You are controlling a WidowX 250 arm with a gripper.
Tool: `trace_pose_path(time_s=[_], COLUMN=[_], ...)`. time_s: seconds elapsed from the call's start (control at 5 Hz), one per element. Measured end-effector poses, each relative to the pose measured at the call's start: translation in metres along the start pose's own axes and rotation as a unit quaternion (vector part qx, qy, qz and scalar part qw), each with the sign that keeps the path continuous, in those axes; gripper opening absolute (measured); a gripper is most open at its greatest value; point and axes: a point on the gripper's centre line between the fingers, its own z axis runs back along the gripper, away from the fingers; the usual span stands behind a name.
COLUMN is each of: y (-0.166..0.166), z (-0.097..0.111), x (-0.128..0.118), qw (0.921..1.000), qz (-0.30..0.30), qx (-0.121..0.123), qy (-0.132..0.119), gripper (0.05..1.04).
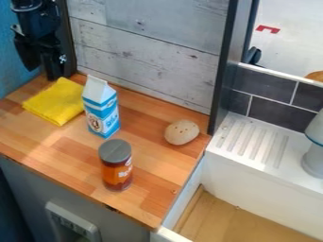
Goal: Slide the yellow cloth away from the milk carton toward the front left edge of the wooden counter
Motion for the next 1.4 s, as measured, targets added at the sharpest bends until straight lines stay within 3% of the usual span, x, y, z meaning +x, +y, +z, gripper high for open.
trace_pose_path(time_s=[0.2, 0.4, 1.0, 1.2, 1.4], y=[-0.002, -0.002, 0.019, 0.023, 0.020], z=[-0.014, -0.033, -0.096, -0.101, -0.099], x=[-0.003, 0.010, 0.032, 0.038, 0.031], qw=[0.9998, 0.9991, 0.9998, 0.9996, 0.9984], qz=[0.002, -0.016, 0.019, 0.028, 0.028], qx=[-0.013, -0.038, -0.008, -0.008, -0.030], qy=[0.016, 0.001, 0.001, 0.002, 0.039], gripper=[1.000, 1.000, 1.000, 1.000, 1.000])
